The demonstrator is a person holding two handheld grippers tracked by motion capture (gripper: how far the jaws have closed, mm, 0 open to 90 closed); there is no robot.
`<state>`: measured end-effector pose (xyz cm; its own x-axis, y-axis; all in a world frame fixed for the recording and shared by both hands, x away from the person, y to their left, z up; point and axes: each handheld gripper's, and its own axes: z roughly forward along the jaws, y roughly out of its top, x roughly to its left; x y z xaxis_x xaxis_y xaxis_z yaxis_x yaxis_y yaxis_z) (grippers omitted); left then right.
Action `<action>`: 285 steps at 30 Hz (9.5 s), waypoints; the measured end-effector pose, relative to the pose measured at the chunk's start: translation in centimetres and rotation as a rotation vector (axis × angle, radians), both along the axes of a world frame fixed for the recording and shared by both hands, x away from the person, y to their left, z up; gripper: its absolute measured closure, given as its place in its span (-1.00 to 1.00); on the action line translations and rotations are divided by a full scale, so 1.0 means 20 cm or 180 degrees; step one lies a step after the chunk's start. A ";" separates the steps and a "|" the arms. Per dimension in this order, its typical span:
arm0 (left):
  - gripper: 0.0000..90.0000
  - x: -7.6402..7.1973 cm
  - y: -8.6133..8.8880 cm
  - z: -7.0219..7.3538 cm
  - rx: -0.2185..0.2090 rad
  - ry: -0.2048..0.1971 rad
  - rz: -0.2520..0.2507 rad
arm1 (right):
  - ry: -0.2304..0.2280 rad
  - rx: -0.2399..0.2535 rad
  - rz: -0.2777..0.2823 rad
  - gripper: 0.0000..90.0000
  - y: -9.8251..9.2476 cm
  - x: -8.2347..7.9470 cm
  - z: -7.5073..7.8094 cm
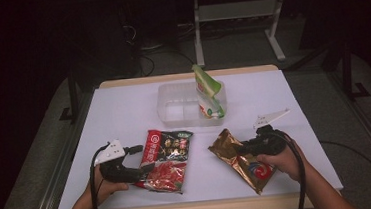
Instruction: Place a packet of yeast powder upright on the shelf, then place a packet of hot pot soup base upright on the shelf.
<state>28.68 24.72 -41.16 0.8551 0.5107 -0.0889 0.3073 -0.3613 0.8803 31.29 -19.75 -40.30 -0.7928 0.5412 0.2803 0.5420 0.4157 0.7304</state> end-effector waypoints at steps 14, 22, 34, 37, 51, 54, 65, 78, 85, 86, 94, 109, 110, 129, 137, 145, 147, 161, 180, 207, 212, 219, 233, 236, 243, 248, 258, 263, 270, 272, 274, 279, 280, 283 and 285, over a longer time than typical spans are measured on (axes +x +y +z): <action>-0.54 0.07 -0.45 0.01 -0.0166 0.0284 -0.0583 | -0.0618 0.0508 -0.0018 0.78 0.14 -0.07 0.11; -0.56 0.10 -0.58 -0.01 -0.0208 0.0322 -0.0647 | -0.0738 0.0621 0.0114 0.78 0.23 -0.09 0.11; -0.48 0.10 -0.63 -0.01 -0.0236 0.0230 -0.0675 | -0.0775 0.0646 0.0225 0.78 0.29 -0.10 0.10; -0.47 0.09 -0.64 -0.02 -0.0193 0.0200 -0.0690 | -0.0813 0.0631 0.0259 0.78 0.31 -0.11 0.10; -0.27 0.07 -0.68 -0.02 -0.0173 0.0086 -0.0694 | -0.0911 0.0724 0.0308 0.78 0.33 -0.13 0.11; -0.04 0.07 -0.67 -0.02 -0.0201 0.0087 -0.0732 | -0.0889 0.0769 0.0294 0.76 0.32 -0.13 0.11; 0.53 0.06 -0.65 0.01 -0.0171 -0.0052 -0.0672 | -0.0945 0.0724 0.0200 0.45 0.31 -0.13 0.12; 0.59 0.10 -0.56 0.03 -0.0216 -0.0069 -0.0349 | -0.1331 0.0290 0.0017 -0.14 0.18 -0.15 0.16; 0.60 0.11 -0.49 0.09 -0.0348 -0.0152 -0.0211 | -0.1487 -0.0174 -0.0203 -0.32 0.07 -0.15 0.10; 0.60 0.11 -0.49 0.10 -0.0361 -0.0155 -0.0189 | -0.1455 -0.0207 -0.0249 -0.38 0.05 -0.15 0.08; 0.61 0.14 -0.40 0.15 -0.0375 -0.0150 0.0100 | -0.1305 -0.0417 -0.0428 -0.43 -0.03 -0.17 -0.02; 0.61 0.27 -0.31 0.26 -0.0429 -0.0260 0.0589 | -0.1331 -0.0310 -0.0696 -0.47 -0.13 -0.17 -0.15; 0.61 0.27 -0.32 0.27 -0.0429 -0.0273 0.0613 | -0.1317 -0.0324 -0.0709 -0.47 -0.13 -0.17 -0.16; 0.61 0.55 -0.49 0.33 -0.0120 -0.0035 0.1406 | -0.1305 -0.0338 -0.0654 -0.44 -0.10 -0.19 -0.21; 0.61 0.64 -0.63 0.29 0.0166 -0.0017 0.1689 | -0.1327 -0.0316 -0.0565 -0.44 -0.07 -0.19 -0.21; 0.61 0.70 -0.72 0.21 0.0287 0.0022 0.1839 | -0.1301 -0.0314 -0.0514 -0.43 -0.06 -0.20 -0.21; 0.61 0.71 -0.73 0.19 0.0273 0.0023 0.1865 | -0.1302 -0.0316 -0.0502 -0.43 -0.06 -0.20 -0.21; 0.62 0.72 -0.69 0.19 0.0263 -0.0066 0.1943 | -0.1267 -0.0323 -0.0482 -0.43 -0.05 -0.19 -0.21; 0.58 0.71 -0.84 0.09 0.0660 -0.0127 0.1665 | -0.1295 -0.0313 -0.0471 -0.41 -0.05 -0.20 -0.19; 0.00 0.65 -0.83 0.08 0.0374 -0.0114 0.1332 | -0.1279 -0.0293 -0.0481 -0.42 -0.05 -0.20 -0.20; -0.11 0.61 -0.79 0.10 0.0337 -0.0089 0.1214 | -0.1274 -0.0295 -0.0482 -0.42 -0.04 -0.20 -0.20; -0.32 0.54 -0.72 0.13 0.0404 -0.0212 0.0933 | -0.1272 -0.0307 -0.0474 -0.41 -0.04 -0.20 -0.19; -0.50 0.38 -0.52 0.16 0.0512 -0.0401 0.0527 | -0.1205 -0.0379 -0.0435 -0.38 0.00 -0.20 -0.20; -0.50 0.34 -0.46 0.16 0.0505 -0.0410 0.0480 | -0.1201 -0.0400 -0.0424 -0.38 0.01 -0.20 -0.20; -0.52 0.28 -0.34 0.15 0.0583 -0.0434 0.0453 | -0.1178 -0.0422 -0.0422 -0.38 0.02 -0.20 -0.21; -0.54 0.25 -0.26 0.14 0.0609 -0.0397 0.0423 | -0.1149 -0.0440 -0.0398 -0.38 0.03 -0.20 -0.21; -0.56 0.17 -0.06 0.05 0.0643 -0.0119 0.0287 | -0.0999 -0.0468 -0.0352 -0.38 0.11 -0.17 -0.22; -0.62 0.15 0.01 -0.01 0.0570 0.0099 0.0221 | -0.0918 -0.0469 -0.0205 -0.39 0.21 -0.14 -0.21; -0.65 0.11 0.02 -0.11 0.0637 0.0355 0.0144 | -0.0769 -0.0259 -0.0146 -0.39 0.33 -0.09 -0.19; -0.65 0.10 0.02 -0.13 0.0665 0.0395 0.0132 | -0.0725 -0.0182 -0.0130 -0.39 0.37 -0.07 -0.17; -0.65 0.09 0.02 -0.13 0.0610 0.0443 0.0140 | -0.0638 -0.0105 -0.0100 -0.39 0.41 -0.04 -0.16; -0.65 0.09 0.04 -0.16 0.0476 0.0639 0.0150 | -0.0405 -0.0062 -0.0031 -0.41 0.53 0.04 -0.18; -0.64 0.08 0.04 -0.17 0.0458 0.0650 0.0135 | -0.0366 -0.0039 -0.0003 -0.41 0.55 0.05 -0.19; -0.64 0.08 0.04 -0.17 0.0455 0.0700 0.0102 | -0.0273 -0.0006 0.0099 -0.42 0.62 0.08 -0.20; -0.64 0.07 0.04 -0.18 0.0437 0.0728 0.0088 | -0.0196 -0.0029 0.0130 -0.43 0.66 0.10 -0.20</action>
